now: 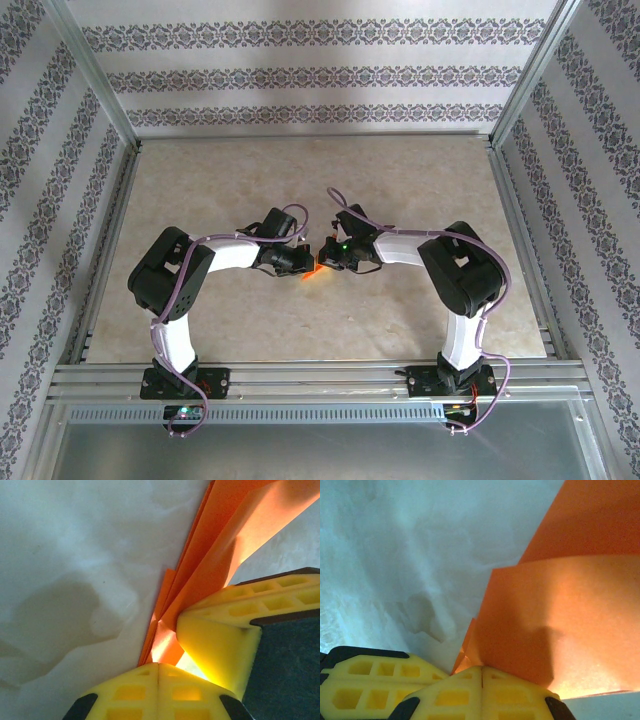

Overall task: Fold a paper plane with a square sheet of paper (pick it up from the middle)
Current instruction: Fold the wing for the fifth time at the center of the table.

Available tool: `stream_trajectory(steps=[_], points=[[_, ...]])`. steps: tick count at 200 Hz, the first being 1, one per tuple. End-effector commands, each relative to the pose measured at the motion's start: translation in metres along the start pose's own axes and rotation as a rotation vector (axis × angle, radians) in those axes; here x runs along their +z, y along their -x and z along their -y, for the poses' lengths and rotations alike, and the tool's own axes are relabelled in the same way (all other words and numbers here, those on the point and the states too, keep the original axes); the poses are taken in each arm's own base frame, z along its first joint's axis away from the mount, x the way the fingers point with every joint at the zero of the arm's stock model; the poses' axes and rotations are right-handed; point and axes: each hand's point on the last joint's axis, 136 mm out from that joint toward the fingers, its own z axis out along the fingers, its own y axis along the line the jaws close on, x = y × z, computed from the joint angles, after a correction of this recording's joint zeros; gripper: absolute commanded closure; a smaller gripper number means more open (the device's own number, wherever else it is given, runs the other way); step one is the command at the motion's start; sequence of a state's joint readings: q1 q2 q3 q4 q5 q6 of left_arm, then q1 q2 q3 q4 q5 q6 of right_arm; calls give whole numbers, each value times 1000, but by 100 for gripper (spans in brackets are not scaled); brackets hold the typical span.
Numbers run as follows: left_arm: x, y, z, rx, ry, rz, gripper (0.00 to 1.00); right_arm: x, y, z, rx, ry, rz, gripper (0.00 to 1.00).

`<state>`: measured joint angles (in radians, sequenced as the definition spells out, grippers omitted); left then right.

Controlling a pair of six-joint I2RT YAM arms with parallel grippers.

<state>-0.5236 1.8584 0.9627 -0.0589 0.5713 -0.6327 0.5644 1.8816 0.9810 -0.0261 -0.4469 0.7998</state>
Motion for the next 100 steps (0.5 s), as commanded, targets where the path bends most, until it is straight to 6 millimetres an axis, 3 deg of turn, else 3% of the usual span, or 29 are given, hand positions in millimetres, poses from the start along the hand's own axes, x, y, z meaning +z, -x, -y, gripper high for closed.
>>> stream_trajectory(steps=[1, 100], points=[[7, -24, -31, -33, 125, -76, 100, 4, 4, 36, 35, -98, 12, 100], [7, -40, -50, -42, 188, -117, 100, -21, 43, 67, 86, -105, 93, 99]])
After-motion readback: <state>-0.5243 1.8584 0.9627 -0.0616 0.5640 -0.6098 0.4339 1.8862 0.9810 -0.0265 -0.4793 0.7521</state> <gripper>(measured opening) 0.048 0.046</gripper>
